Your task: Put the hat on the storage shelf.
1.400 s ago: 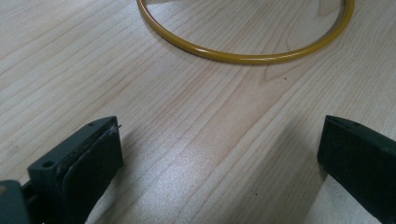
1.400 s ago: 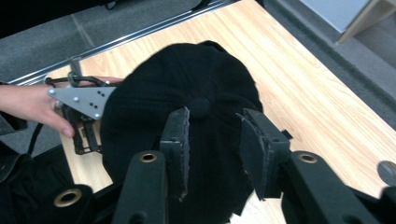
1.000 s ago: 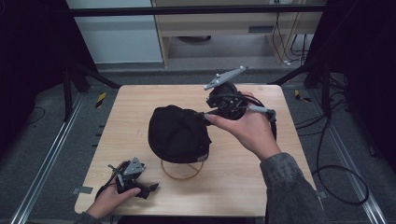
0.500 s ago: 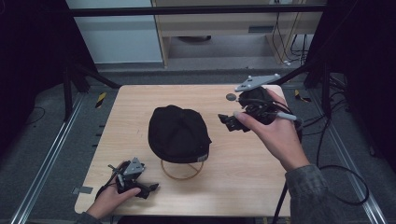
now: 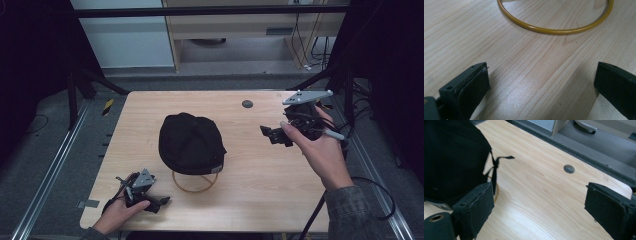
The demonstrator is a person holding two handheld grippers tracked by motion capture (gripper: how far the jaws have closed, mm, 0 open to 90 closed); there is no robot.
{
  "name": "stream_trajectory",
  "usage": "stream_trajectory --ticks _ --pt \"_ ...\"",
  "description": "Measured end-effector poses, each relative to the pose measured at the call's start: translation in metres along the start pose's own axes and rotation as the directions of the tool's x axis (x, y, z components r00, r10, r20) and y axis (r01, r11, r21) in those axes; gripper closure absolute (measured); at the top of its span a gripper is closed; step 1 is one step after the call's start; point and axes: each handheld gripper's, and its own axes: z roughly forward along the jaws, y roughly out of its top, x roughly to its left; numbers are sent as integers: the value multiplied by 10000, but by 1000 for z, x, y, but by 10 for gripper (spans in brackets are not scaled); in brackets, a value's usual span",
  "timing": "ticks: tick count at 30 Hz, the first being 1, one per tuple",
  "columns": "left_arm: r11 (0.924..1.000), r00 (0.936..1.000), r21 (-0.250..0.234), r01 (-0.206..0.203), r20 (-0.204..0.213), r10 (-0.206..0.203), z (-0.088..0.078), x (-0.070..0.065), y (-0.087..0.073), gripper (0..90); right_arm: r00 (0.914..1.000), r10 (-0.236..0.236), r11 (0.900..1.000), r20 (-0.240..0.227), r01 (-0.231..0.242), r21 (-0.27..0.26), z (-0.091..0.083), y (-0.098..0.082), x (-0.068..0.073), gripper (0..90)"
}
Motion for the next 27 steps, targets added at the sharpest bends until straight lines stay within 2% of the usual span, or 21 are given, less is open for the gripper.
stream_trajectory --ticks 5,13,24,27 --pt "10000 10000 1 -15 9 15 0 0 0 0 9997 207 9995 158 -210 244 6 -15 -9 98" --pt "10000 10000 31 -39 37 39 0 0 0 0 9984 436 9990 348 -438 46 13 -36 -18 106" --pt "10000 9999 33 -89 85 89 0 -1 0 0 9956 501 9987 791 -503 -7 39 -69 -17 106" --pt "10000 9999 34 -89 86 89 0 -1 0 0 9961 553 9984 691 -561 102 49 -79 -15 109"
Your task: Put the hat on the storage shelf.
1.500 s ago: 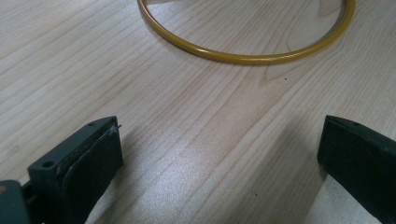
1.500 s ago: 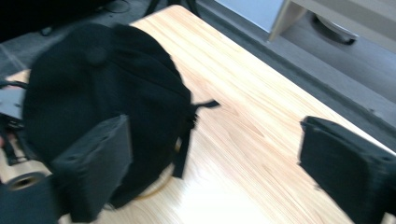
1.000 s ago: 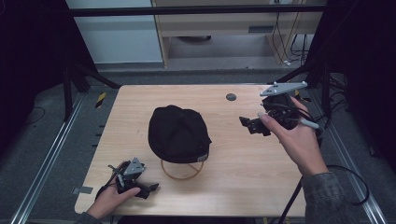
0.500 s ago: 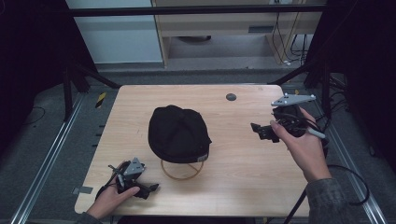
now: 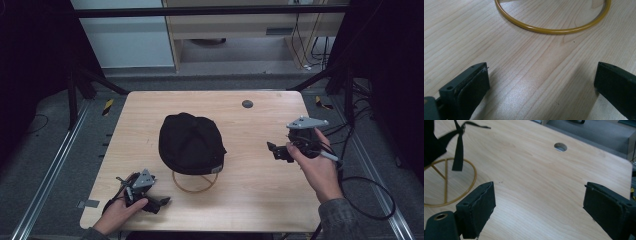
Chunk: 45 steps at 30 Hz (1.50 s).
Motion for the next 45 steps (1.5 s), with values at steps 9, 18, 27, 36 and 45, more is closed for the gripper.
stream_trajectory --ticks 9,18,27,36,45 --pt "10000 10000 1 0 -2 0 0 0 0 0 9991 418 9982 -116 -412 429 37 -30 4 122" --pt "10000 10000 3 -4 -2 4 0 0 0 0 9907 1323 9892 -319 -1300 676 86 -59 0 135" --pt "10000 10000 -6 -5 -1 5 0 0 0 0 9816 1899 9796 -184 -1882 697 119 -67 -3 135" --pt "10000 10000 1 -2 -2 2 0 0 0 0 9757 2192 9737 -80 -2182 658 134 -70 -3 137" --pt "10000 10000 5 0 -3 0 0 0 0 0 9778 2095 9744 -83 -2081 852 145 -76 3 128"
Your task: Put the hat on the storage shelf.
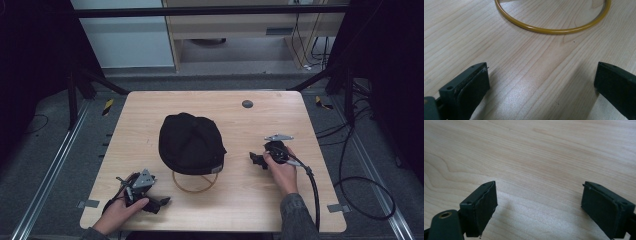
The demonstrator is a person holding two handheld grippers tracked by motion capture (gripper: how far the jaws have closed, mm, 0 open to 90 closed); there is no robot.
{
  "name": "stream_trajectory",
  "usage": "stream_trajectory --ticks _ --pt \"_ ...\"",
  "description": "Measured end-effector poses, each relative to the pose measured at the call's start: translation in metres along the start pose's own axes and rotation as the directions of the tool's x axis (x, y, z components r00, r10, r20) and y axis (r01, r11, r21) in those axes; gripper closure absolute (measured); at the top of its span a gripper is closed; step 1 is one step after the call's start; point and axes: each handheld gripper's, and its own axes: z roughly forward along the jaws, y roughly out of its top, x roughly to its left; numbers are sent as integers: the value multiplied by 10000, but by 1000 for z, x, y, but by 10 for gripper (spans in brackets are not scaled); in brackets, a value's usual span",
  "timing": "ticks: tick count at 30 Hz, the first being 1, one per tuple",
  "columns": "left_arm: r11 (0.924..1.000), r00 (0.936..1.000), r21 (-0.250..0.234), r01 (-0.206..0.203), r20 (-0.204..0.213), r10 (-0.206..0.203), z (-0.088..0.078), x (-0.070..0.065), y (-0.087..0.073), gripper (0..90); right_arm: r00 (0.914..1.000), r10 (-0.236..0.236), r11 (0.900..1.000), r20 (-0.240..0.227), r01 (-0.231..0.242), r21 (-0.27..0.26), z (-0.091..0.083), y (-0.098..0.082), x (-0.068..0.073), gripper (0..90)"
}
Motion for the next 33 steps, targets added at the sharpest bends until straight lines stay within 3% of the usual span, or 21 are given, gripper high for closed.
stream_trajectory --ticks 16,21,24,33 --pt "10000 10000 -5 -7 0 7 0 0 0 0 9996 46 9995 271 -37 -316 4 -4 10 97" --pt "10000 10000 -4 -6 1 6 0 0 0 0 9975 -392 9991 586 402 -153 3 -6 16 94" --pt "10000 10000 -11 -1 1 1 0 0 0 0 9953 -612 9981 745 616 -28 0 -10 21 90" --pt "10000 10000 -12 -10 27 10 1 0 1 0 9945 -626 9980 842 630 -21 -16 -26 31 87"
